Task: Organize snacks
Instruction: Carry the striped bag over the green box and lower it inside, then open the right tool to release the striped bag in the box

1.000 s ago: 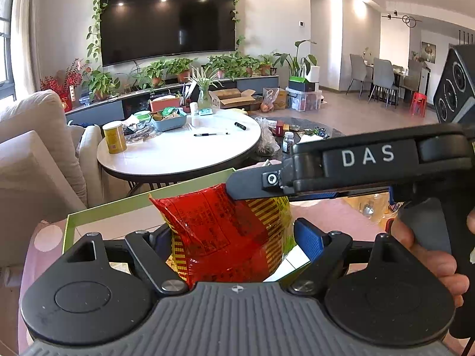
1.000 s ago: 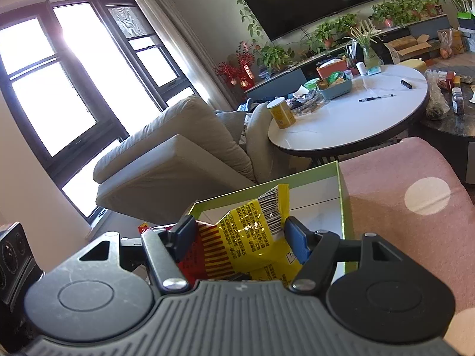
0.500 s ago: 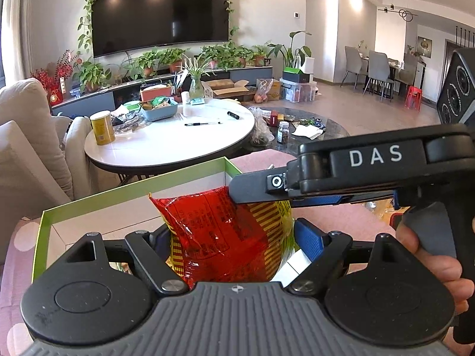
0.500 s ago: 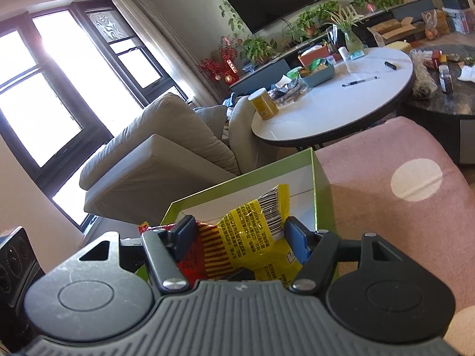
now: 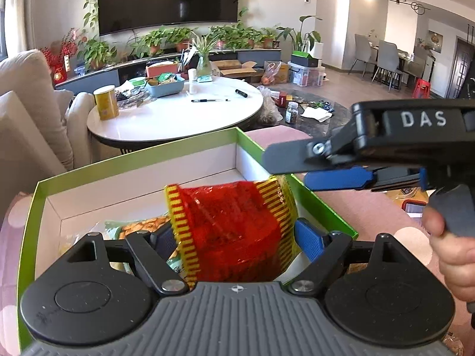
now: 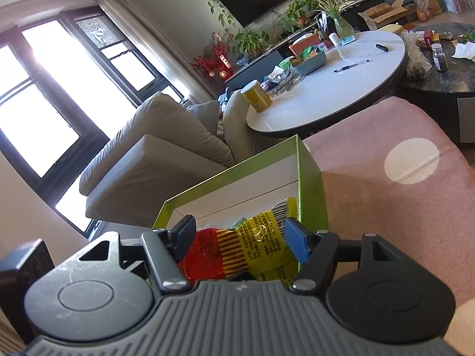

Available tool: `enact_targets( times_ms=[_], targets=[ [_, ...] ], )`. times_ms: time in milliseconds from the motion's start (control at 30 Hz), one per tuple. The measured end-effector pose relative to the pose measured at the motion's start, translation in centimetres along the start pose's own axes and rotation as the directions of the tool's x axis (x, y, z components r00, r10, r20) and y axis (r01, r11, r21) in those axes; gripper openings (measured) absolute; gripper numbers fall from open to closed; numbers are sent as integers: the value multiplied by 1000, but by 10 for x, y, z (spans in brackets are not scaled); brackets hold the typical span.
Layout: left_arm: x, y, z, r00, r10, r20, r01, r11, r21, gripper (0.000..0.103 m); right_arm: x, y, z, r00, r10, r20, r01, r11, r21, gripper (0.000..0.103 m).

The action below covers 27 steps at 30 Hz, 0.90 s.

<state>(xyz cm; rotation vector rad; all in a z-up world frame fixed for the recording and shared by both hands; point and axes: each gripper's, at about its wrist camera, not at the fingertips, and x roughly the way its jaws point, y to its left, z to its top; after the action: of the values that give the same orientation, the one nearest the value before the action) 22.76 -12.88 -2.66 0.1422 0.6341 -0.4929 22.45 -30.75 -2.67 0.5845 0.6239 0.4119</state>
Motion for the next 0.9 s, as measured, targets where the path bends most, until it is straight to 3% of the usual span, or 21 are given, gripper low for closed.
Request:
enact_targets(
  times_ms=[533, 900],
  targets=[
    [-21, 14, -4, 996, 74, 39, -73, 996, -43, 83, -5, 9, -5, 1000, 4, 12, -4, 998, -60, 68],
    [-54, 8, -15, 996, 57, 74, -53, 997, -58, 84, -27, 20, -16, 1000, -16, 11, 17, 993, -113, 68]
  ],
)
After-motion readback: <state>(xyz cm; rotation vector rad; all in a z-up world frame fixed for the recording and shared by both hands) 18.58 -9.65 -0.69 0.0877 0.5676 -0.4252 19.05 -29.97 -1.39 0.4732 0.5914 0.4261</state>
